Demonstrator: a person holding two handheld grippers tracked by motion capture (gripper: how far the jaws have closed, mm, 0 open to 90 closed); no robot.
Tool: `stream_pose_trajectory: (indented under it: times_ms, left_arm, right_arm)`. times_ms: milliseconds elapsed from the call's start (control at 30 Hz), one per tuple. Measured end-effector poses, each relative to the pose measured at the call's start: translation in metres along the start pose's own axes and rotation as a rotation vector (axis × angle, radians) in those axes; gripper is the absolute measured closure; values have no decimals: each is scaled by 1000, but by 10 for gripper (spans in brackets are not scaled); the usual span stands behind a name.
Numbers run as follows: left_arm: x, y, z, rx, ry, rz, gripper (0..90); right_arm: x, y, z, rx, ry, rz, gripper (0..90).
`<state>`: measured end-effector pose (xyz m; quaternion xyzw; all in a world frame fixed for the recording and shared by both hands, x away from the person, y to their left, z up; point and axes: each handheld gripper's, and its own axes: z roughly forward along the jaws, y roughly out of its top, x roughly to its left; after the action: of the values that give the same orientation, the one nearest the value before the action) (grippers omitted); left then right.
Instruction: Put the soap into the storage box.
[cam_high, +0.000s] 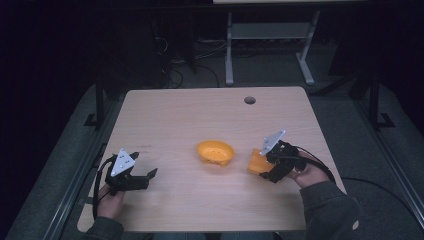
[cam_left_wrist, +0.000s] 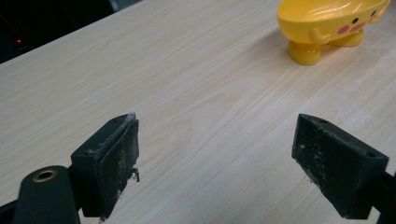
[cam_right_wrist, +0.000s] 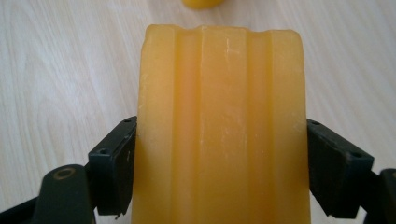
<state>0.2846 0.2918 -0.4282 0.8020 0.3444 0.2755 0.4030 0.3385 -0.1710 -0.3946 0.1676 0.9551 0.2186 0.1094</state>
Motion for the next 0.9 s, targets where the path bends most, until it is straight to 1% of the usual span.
stream_pose_trajectory:
  times_ms: [67, 100, 133, 167, 200, 333, 467, 500, 533, 567, 600, 700, 733, 767, 900]
  left_arm:
    - [0, 0, -1, -1, 1, -5, 141]
    - [0, 0, -1, -1, 1, -5, 141]
    - [1, 0, -1, 0, 0, -4, 141]
    - [1, 0, -1, 0, 0, -4, 141]
    - [1, 0, -1, -1, -1, -7, 141]
    - [1, 0, -1, -4, 1, -9, 141]
    - [2, 0, -2, -7, 2, -14, 141]
    - [2, 0, -2, -7, 2, -14, 141]
    - [2, 0, -3, -5, 2, -14, 141]
    - [2, 0, -3, -5, 2, -14, 141]
    - [3, 0, -2, -7, 0, -17, 141]
    - [2, 0, -2, -6, 1, -16, 142]
    - [2, 0, -2, -5, 1, -15, 141]
    - [3, 0, -3, -7, 2, -14, 141]
    - [3, -1, -2, -13, 4, -22, 141]
  right_arm:
    - [-2, 7, -2, -4, 1, -13, 207]
    - [-2, 7, -2, -4, 1, -13, 207]
    - [-4, 15, -4, -4, 3, -19, 207]
    - [-4, 15, -4, -4, 3, -19, 207]
    - [-7, 22, -5, -3, 5, -34, 207]
    - [-8, 39, -6, 11, 3, -64, 207]
    - [-9, 54, -5, -7, 20, -86, 207]
    - [-9, 54, -5, -7, 20, -86, 207]
    - [-9, 61, -5, -5, 18, -97, 207]
    - [-9, 61, -5, -5, 18, -97, 207]
    - [-10, 66, -4, -9, 24, -107, 206]
    - [-11, 72, -4, -8, 25, -113, 206]
    - [-12, 77, -3, -4, 28, -121, 206]
    - [-13, 79, -3, -4, 21, -128, 206]
    - [-16, 89, -3, 0, 23, -146, 206]
